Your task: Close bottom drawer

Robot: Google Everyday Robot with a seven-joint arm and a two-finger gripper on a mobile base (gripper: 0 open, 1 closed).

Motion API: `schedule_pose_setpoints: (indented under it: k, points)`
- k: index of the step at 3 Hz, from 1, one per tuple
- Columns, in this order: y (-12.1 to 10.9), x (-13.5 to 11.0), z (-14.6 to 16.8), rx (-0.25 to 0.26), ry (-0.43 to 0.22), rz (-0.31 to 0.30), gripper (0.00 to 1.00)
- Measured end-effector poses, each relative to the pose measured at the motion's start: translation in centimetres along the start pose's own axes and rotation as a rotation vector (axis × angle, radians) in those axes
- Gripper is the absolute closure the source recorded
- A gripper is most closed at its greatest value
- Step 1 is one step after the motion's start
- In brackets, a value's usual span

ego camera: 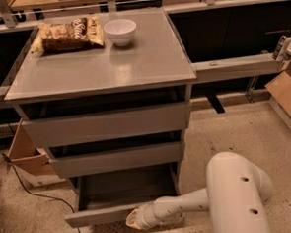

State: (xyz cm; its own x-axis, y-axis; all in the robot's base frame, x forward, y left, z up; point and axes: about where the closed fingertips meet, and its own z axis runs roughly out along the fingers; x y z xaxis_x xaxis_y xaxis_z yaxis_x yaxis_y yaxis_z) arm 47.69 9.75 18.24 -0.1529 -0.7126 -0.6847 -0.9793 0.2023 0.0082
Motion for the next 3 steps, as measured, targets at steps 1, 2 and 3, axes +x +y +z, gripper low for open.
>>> schedule_pose_setpoints:
  k: [1,2,3]
  points:
    - [-2.9,0.3,0.1,0.034,0.021,-0.042,1.0]
    - [-6.1,-0.4,0.2,0.071,0.024,-0.088,1.0]
    - [-6.1,-0.4,0.2,0.071,0.024,-0.088,1.0]
